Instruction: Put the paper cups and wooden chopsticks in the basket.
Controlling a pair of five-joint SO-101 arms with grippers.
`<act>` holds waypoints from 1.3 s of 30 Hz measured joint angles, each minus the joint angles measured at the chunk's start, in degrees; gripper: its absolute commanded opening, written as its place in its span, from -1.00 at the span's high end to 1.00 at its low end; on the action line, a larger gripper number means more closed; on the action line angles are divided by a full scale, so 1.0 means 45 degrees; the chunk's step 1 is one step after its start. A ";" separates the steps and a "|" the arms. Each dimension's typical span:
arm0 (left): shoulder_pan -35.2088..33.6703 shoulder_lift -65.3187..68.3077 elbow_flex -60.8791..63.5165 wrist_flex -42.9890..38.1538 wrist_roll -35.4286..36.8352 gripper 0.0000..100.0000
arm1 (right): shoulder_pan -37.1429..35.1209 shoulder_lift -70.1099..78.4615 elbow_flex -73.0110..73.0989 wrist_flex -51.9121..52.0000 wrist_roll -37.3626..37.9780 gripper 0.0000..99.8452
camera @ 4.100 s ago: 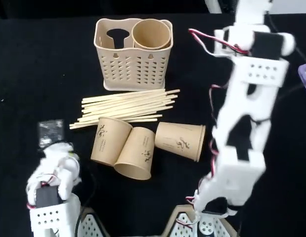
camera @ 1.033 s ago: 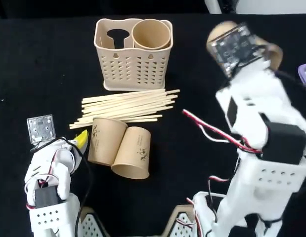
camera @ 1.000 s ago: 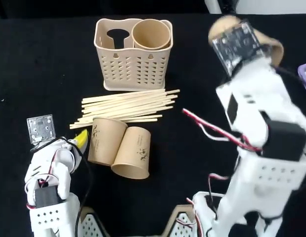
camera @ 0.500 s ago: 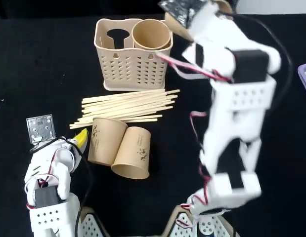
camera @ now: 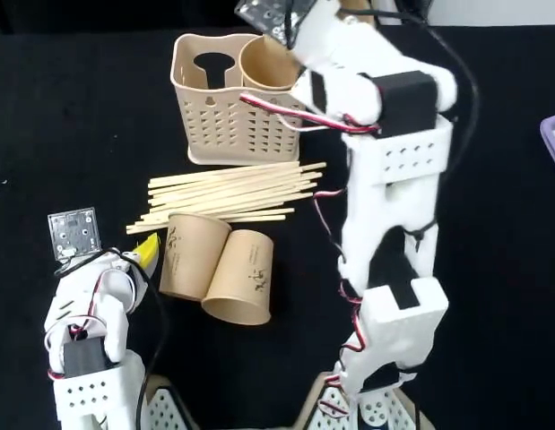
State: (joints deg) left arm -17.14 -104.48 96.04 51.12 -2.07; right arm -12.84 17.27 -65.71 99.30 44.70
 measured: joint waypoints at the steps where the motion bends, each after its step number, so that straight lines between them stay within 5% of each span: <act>1: 0.0000 0.0000 0.0000 0.0000 0.0000 0.36 | -0.0059 0.0000 0.0254 0.0000 0.0000 0.98; 19: 0.0000 0.0000 0.0000 0.0000 0.0000 0.36 | -0.0742 0.0508 0.0860 -0.0117 0.0000 0.96; 28: 0.0000 0.0000 0.0000 0.0000 0.0000 0.36 | -0.0781 0.0664 0.0860 -0.0137 -0.0625 0.44; 39: 0.0000 0.0000 0.0000 0.0000 0.0000 0.36 | -0.0781 0.0664 -0.0586 -0.0918 -0.2422 0.59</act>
State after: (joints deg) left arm -17.14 -104.48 96.04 51.12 -2.07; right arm -16.35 20.26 -68.35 95.16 33.80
